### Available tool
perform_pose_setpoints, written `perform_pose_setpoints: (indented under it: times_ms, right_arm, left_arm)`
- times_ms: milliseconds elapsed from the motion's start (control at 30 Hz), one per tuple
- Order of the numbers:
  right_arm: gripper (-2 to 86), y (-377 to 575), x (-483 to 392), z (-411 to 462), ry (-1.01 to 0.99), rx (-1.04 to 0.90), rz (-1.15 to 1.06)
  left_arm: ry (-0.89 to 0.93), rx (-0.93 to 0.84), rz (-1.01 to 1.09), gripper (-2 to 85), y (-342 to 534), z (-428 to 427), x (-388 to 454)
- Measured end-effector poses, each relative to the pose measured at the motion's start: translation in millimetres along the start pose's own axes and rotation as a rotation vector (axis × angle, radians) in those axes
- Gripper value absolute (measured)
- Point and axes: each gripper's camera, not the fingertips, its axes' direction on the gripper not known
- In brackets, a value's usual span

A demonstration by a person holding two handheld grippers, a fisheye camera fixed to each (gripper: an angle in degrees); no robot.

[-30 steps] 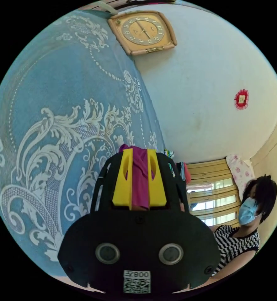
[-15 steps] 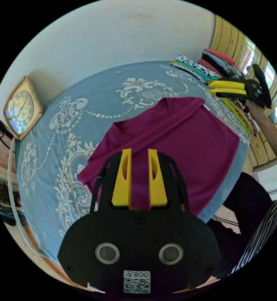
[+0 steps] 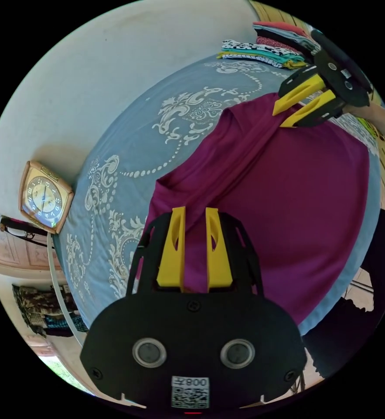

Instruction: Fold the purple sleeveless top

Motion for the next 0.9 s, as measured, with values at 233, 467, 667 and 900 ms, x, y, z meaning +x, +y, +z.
perform_pose_setpoints:
  times_ms: [233,467,667,900]
  right_arm:
    - [2.3,-12.4,23.7,-9.2,0.029,0.058,0.08]
    - [4.1,1.5,57.3,-16.8,-0.049,0.081,0.23]
    - [2.0,36.6,36.0,-23.9,-0.12,0.095,0.218]
    - [0.5,52.0,30.4,-4.1,0.005,-0.003,0.135]
  left_arm:
    - [-0.041,0.027,-0.093,6.2,-21.9,4.2,-6.9]
    - [0.062,0.106,-0.267,6.0,-14.5,-1.7,-18.0]
    - [0.116,0.06,-0.27,5.0,10.3,11.4,5.0]
    - [0.091,0.012,-0.274,4.4,14.1,32.5,13.4]
